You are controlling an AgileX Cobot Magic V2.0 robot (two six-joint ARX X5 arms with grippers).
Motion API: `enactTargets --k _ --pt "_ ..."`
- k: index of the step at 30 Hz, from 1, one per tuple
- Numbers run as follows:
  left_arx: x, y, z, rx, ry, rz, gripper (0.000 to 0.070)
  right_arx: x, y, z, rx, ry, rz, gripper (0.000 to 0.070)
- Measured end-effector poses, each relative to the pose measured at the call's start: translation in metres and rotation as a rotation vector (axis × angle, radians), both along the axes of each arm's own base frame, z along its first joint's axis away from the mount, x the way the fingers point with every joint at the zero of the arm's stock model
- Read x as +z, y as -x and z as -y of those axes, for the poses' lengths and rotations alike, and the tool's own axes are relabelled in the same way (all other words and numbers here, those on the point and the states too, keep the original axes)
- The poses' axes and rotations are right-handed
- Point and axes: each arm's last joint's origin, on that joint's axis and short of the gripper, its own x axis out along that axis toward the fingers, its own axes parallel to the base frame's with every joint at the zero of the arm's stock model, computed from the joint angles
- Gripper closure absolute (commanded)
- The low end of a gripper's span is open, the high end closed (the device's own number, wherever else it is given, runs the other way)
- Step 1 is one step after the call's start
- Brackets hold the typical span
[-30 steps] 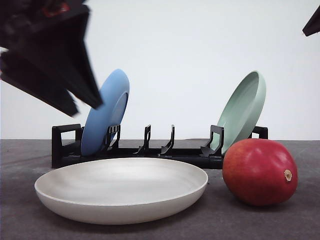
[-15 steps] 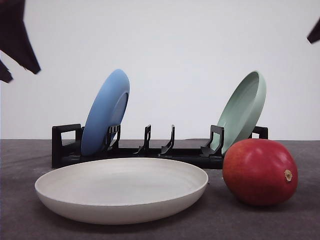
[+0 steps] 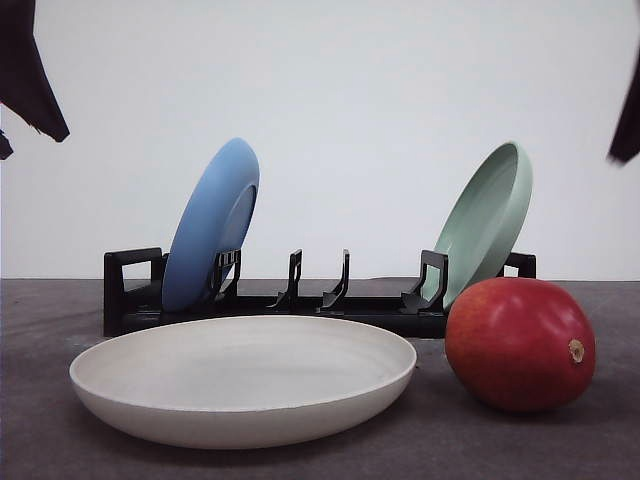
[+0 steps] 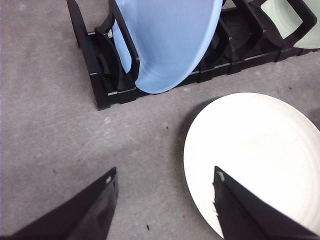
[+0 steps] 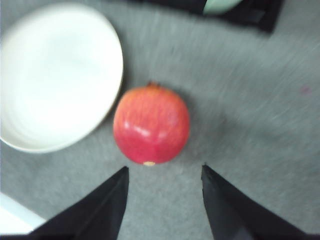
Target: Place pomegranate in white plate
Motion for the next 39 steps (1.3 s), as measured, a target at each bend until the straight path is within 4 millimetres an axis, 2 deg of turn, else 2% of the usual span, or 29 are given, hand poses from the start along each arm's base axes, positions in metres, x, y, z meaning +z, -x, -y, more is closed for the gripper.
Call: enactTargets --k 6,11,14,17,19,26,34,37,39 --pt "0.000 0.000 0.000 0.000 0.000 0.000 0.0351 -0.011 -0.021 -0.026 0.010 0.115 -0.096 0.0395" --pt "0.000 0.000 0.000 0.000 0.000 0.000 0.0352 -0.017 -0.036 -0.043 0.032 0.146 -0.134 0.0229" --pt "0.000 0.000 0.000 0.000 0.000 0.000 0.0352 -0.020 -0.044 -0.051 0.036 0.139 -0.125 0.0185" --pt "0.000 0.000 0.000 0.000 0.000 0.000 0.0352 -0.023 -0.049 -0.055 0.038 0.133 -0.116 0.0091" --pt "0.000 0.000 0.000 0.000 0.000 0.000 0.0352 -0.025 -0.053 -0.058 0.039 0.127 -0.111 0.0066" --pt "0.000 0.000 0.000 0.000 0.000 0.000 0.0352 -0.037 -0.063 -0.065 0.039 0.136 -0.125 0.0067" --pt "0.000 0.000 0.000 0.000 0.000 0.000 0.0352 -0.062 -0.073 -0.073 0.032 0.182 -0.224 0.0074" --pt "0.000 0.000 0.000 0.000 0.000 0.000 0.0352 -0.071 -0.075 -0.076 0.037 0.185 -0.265 0.0130" --pt "0.000 0.000 0.000 0.000 0.000 0.000 0.0352 -0.074 -0.076 -0.076 0.040 0.184 -0.286 0.0201"
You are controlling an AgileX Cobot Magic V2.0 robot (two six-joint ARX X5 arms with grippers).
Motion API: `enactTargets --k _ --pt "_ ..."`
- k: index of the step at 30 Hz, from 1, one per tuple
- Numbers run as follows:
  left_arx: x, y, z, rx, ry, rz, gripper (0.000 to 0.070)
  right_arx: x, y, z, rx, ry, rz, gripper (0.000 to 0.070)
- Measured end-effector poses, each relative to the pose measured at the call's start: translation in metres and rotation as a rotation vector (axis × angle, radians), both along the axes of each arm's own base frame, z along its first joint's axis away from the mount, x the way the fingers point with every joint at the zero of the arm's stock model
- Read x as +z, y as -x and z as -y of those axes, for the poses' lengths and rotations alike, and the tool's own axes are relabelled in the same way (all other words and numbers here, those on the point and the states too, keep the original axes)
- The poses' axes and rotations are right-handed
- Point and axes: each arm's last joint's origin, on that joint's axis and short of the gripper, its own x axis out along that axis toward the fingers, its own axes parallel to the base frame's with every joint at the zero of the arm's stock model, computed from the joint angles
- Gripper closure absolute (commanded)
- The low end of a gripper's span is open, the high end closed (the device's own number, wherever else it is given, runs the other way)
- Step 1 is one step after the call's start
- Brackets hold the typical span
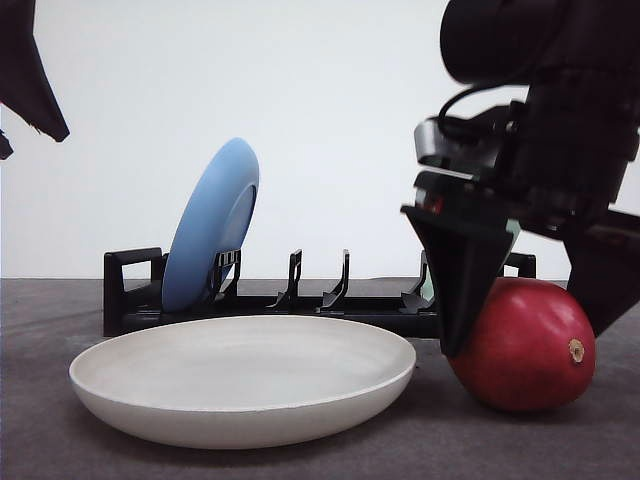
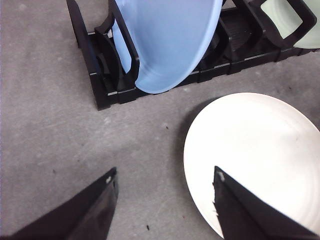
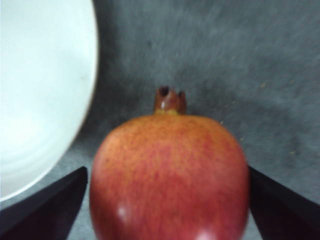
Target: Place pomegranate in white plate
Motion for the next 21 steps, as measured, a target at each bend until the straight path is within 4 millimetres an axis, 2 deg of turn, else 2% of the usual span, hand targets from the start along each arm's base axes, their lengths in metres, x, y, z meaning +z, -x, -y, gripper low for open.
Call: enactTargets --k 2,7,13,18,21 --pt "0.000 0.000 0.000 0.000 0.000 0.000 0.0352 -0.001 0.000 0.000 0.003 -0.008 -0.014 0.0250" --pt "0.000 0.000 0.000 0.000 0.000 0.000 0.0352 0.004 0.000 0.001 0.006 -0.001 -0.051 0.0256" --pt "0.000 0.000 0.000 0.000 0.000 0.000 0.0352 0.034 -0.006 -0.002 0.074 0.020 -0.043 0.0256" --pt "0.000 0.000 0.000 0.000 0.000 0.000 0.0352 0.058 -0.007 -0.018 0.197 -0.048 -0.001 0.0256" --pt "0.000 0.000 0.000 0.000 0.000 0.000 0.0352 0.064 -0.008 -0.034 0.265 -0.083 0.028 0.0256"
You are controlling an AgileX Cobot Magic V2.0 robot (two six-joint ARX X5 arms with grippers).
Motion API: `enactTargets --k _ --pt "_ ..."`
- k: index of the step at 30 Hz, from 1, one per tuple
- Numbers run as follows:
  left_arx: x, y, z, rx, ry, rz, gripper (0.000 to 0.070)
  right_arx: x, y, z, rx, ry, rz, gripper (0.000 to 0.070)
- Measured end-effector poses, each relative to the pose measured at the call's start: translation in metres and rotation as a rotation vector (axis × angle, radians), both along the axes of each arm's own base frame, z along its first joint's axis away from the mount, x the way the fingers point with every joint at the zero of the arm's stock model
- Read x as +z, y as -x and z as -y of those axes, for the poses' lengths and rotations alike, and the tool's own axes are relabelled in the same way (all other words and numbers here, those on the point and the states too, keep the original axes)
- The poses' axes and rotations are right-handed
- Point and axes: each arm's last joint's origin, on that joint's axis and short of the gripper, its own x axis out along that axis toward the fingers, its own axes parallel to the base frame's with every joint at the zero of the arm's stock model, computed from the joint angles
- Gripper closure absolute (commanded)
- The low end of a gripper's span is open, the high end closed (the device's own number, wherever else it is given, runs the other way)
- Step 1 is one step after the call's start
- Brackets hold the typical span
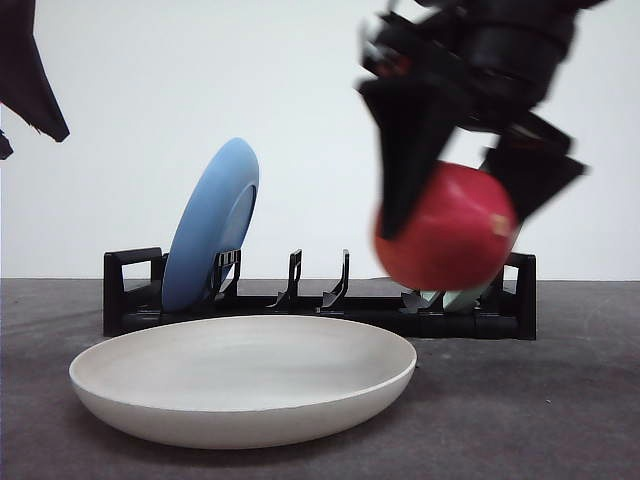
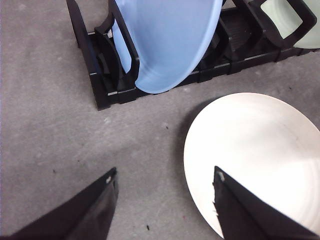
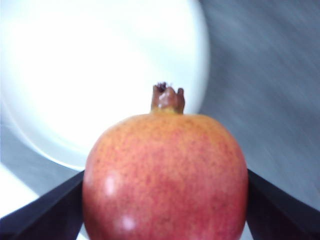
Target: Place pomegranate in white plate
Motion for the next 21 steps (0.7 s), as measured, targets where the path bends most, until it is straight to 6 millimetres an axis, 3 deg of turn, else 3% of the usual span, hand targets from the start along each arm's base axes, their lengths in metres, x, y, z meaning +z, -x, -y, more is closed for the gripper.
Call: enactTargets --k 11,21 --pt "0.000 0.000 0.000 0.001 0.001 -0.001 0.0352 -0.033 -0.004 -0.057 0.139 -0.037 0.047 0.0256" --pt "0.000 0.000 0.000 0.002 0.002 -0.001 0.0352 -0.057 -0.012 -0.075 0.156 -0.056 0.069 0.0256"
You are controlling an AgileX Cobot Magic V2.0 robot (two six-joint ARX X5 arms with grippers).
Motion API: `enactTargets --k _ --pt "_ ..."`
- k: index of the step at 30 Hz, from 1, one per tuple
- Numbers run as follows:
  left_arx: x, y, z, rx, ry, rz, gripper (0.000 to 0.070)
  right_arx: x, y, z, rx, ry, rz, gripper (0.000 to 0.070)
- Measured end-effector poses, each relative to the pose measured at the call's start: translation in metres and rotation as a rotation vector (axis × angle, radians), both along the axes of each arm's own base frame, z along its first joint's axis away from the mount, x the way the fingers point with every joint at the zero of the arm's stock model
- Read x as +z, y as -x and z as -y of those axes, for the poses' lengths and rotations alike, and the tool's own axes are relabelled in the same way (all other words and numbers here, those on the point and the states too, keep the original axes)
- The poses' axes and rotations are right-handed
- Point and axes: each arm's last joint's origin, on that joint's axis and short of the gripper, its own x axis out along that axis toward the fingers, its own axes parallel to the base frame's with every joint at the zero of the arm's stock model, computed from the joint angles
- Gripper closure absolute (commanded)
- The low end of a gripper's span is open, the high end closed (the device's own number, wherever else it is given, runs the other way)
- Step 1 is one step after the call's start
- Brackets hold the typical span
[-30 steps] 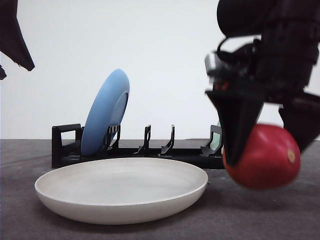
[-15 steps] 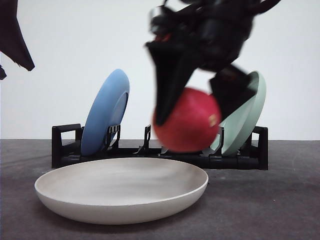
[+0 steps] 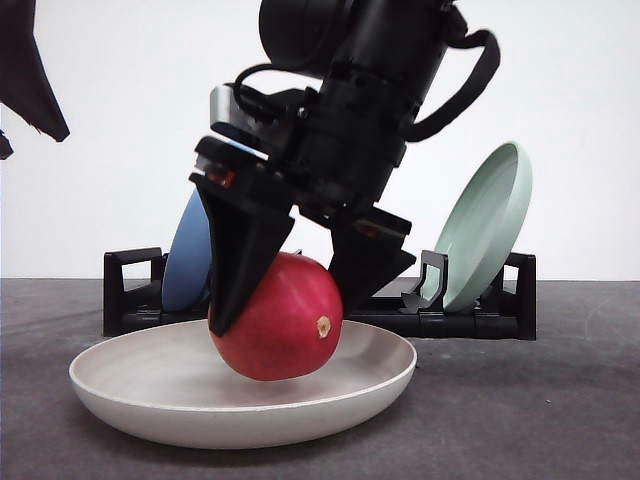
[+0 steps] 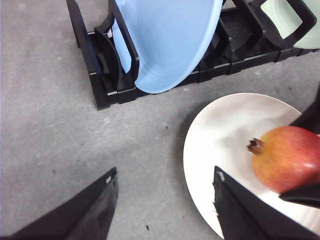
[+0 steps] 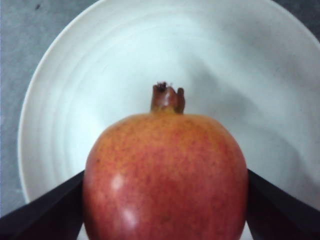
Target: Place pomegranate in white plate
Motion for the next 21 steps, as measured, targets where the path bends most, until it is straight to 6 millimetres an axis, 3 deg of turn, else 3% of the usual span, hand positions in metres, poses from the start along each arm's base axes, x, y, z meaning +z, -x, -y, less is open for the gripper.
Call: enactTargets --k 15,21 --pt "0.0001 -0.0001 0.0000 0.000 0.000 0.001 0.0352 -0.0095 -0.0044 -0.0049 0.000 -0.002 0.001 0.0254" --pt "0.0001 -0.0001 0.0000 0.000 0.000 0.001 0.0352 -0.0089 -0.0035 -0.0072 0.006 -0.010 0.009 0.0119"
